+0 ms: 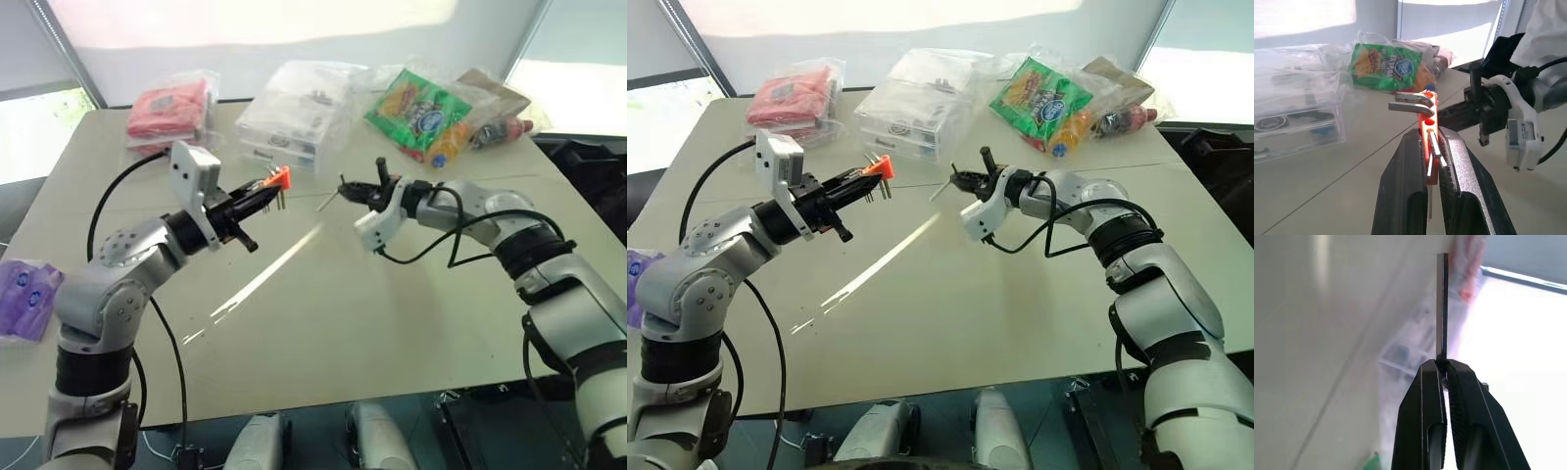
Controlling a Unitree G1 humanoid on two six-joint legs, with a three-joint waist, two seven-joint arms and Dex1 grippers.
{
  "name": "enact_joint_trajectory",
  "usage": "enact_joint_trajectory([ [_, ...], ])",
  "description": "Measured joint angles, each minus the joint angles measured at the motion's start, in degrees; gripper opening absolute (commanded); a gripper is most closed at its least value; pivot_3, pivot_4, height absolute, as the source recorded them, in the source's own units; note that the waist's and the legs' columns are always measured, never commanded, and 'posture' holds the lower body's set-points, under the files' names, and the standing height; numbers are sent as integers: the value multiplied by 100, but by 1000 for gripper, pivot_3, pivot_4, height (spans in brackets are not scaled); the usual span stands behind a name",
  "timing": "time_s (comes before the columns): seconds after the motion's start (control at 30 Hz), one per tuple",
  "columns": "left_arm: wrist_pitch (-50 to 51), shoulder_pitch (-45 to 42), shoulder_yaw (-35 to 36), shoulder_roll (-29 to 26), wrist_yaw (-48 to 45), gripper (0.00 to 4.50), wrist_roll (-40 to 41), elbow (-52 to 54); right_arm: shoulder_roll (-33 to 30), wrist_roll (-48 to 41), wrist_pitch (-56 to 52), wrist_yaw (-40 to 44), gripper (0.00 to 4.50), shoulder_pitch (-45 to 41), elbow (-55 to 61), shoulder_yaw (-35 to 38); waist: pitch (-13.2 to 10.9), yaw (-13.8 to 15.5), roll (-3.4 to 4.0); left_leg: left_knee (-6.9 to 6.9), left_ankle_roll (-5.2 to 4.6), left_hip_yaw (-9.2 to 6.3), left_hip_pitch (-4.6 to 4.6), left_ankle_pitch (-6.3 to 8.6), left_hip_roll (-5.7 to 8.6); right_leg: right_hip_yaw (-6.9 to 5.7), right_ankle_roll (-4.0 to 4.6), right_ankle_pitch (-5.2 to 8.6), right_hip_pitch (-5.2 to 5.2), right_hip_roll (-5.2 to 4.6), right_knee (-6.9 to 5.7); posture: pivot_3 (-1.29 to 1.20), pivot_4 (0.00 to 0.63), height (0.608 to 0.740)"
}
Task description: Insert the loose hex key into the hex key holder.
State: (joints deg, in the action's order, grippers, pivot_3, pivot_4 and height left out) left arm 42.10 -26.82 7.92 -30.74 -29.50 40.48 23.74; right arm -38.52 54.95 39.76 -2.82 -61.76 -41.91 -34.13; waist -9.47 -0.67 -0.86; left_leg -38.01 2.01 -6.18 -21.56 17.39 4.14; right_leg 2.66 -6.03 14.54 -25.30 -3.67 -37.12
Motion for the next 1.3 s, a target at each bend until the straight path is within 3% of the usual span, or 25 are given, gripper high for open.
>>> enact_joint_trajectory([
  [0.07,-4,9,0,9,12,0,-6,-1,116,-225,-112,-118,33,237,-1,217,0,-11,0,-1,0,1,1,0,0,0,0,0,6,0,4,0,150,740],
  [0.17,-18,6,-1,25,5,0,-17,-9,151,-689,-84,406,33,625,25,305,0,-28,0,-3,-1,2,2,0,0,0,0,0,8,0,4,0,150,740],
  [0.33,-28,-79,-12,25,-41,0,-57,-91,67,-1620,-195,2167,33,954,310,395,0,-65,0,-2,-1,2,4,1,-3,0,-1,0,6,3,2,0,150,740],
  [0.43,-41,-109,-23,24,-89,0,-89,-123,-227,-2260,-45,3626,33,957,687,371,-1,-65,1,-1,-3,0,4,2,-3,-1,-1,0,8,2,3,0,150,740],
  [0.57,-56,-115,-36,27,-149,0,-133,-192,-380,-2767,392,5060,33,710,707,218,-2,-67,3,-3,-3,3,6,2,-2,-1,-1,0,8,1,3,0,150,740],
  [0.73,-143,-203,-46,57,-182,0,-187,-237,-491,-2748,1525,5955,33,-231,101,-126,-2,-61,4,-1,-3,0,6,2,-3,-3,-1,0,8,0,4,0,150,740],
  [0.97,-167,-184,-30,83,-128,0,-241,-215,-296,-2183,2739,6208,33,-402,-706,-750,-3,-46,4,-5,-3,1,6,2,0,-3,-1,0,7,-1,2,0,150,740],
  [1.2,-168,-66,-6,110,-21,0,-240,-101,84,-988,2794,5275,33,-1019,-1349,-1029,-2,-59,4,-3,-1,0,8,1,-3,-3,-1,0,4,1,-3,0,150,740],
  [1.3,-168,-32,3,121,12,0,-239,-71,209,-540,2776,4757,1086,-1205,-1490,-1155,-2,-54,4,-4,-1,1,8,1,-2,-2,-1,0,5,1,-3,0,150,740],
])
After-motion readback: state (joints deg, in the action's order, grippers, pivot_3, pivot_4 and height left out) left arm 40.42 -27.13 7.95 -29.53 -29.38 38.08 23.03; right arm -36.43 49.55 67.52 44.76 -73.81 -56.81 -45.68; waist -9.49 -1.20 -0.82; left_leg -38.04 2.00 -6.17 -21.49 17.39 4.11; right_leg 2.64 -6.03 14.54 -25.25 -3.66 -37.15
